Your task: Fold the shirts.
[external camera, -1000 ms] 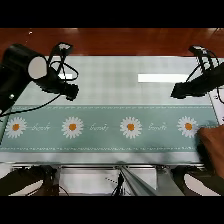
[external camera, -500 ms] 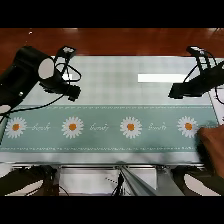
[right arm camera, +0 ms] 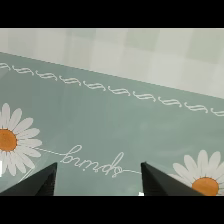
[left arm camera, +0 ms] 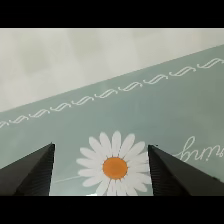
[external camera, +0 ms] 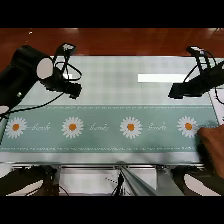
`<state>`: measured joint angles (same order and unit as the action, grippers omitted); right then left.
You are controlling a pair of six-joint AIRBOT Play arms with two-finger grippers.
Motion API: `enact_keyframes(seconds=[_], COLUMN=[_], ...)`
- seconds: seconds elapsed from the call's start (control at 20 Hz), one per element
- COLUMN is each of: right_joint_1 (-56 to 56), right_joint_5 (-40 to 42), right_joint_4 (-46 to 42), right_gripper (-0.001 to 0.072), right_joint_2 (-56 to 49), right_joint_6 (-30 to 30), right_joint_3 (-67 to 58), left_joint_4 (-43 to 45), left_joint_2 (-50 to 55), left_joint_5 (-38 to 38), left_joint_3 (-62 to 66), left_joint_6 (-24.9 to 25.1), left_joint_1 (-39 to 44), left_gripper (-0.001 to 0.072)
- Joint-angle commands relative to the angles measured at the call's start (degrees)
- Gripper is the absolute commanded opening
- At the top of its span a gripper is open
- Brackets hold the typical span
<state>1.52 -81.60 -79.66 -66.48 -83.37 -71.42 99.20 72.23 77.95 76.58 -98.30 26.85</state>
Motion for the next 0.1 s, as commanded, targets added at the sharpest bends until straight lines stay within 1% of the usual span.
enact_keyframes(seconds=[0.0, 0.05], right_joint_1=[0.0, 0.0], right_joint_5=[0.0, 0.0], right_joint_4=[0.0, 0.0], right_gripper=[0.0594, 0.0594], right_joint_2=[0.0, 0.0], right_joint_6=[0.0, 0.0], right_joint_3=[0.0, 0.0], left_joint_4=[-0.2, -0.1], left_joint_2=[-0.4, -0.4], left_joint_5=[-1.4, -1.6], left_joint_3=[0.0, 0.0], left_joint_6=[0.0, 0.0], left_joint_1=[0.0, 0.0], left_gripper=[0.0666, 0.0666])
